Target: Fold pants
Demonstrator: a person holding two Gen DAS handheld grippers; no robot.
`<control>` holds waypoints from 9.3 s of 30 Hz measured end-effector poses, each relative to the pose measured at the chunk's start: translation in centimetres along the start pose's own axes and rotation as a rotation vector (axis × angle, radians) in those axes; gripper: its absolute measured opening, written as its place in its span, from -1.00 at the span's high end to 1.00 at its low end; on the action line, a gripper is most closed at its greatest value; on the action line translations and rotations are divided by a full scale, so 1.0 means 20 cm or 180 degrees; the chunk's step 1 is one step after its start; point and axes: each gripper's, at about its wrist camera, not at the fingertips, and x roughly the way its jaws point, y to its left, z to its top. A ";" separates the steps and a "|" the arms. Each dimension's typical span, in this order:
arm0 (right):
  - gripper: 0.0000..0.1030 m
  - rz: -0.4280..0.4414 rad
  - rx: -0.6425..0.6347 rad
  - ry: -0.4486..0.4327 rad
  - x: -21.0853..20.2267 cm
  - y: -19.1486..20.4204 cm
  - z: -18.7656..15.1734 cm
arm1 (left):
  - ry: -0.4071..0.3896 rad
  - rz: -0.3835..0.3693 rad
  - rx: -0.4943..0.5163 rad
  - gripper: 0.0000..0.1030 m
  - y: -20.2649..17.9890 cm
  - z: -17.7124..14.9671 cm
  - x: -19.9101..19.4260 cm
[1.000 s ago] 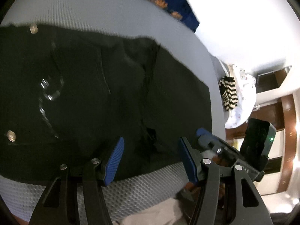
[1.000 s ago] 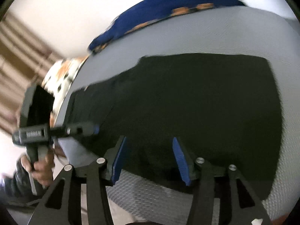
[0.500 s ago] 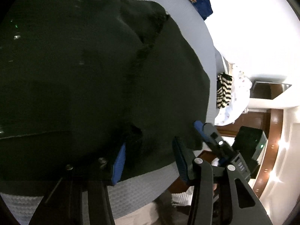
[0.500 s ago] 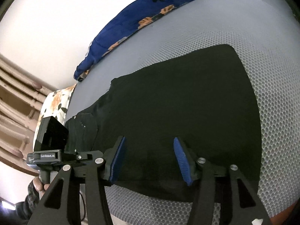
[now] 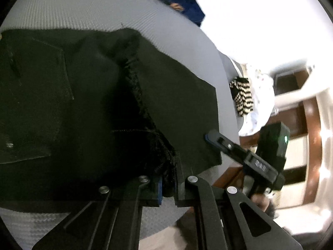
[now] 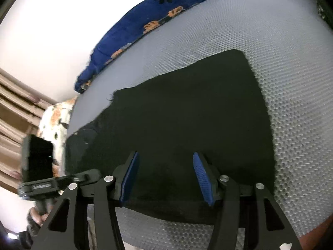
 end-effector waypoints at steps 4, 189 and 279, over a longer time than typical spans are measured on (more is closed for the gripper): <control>-0.01 -0.0253 -0.0201 0.0086 0.05 0.01 -0.04 | 0.0151 0.0269 0.0014 0.85 0.10 -0.06 0.08; -0.37 0.0745 -0.0026 0.0216 0.05 -0.25 0.28 | -0.0491 0.0670 0.1214 -0.18 -0.51 0.15 0.22; 0.21 -0.0218 0.0028 -0.0082 -0.19 -0.36 0.04 | -0.0596 0.1163 0.0603 -0.30 0.05 0.12 0.07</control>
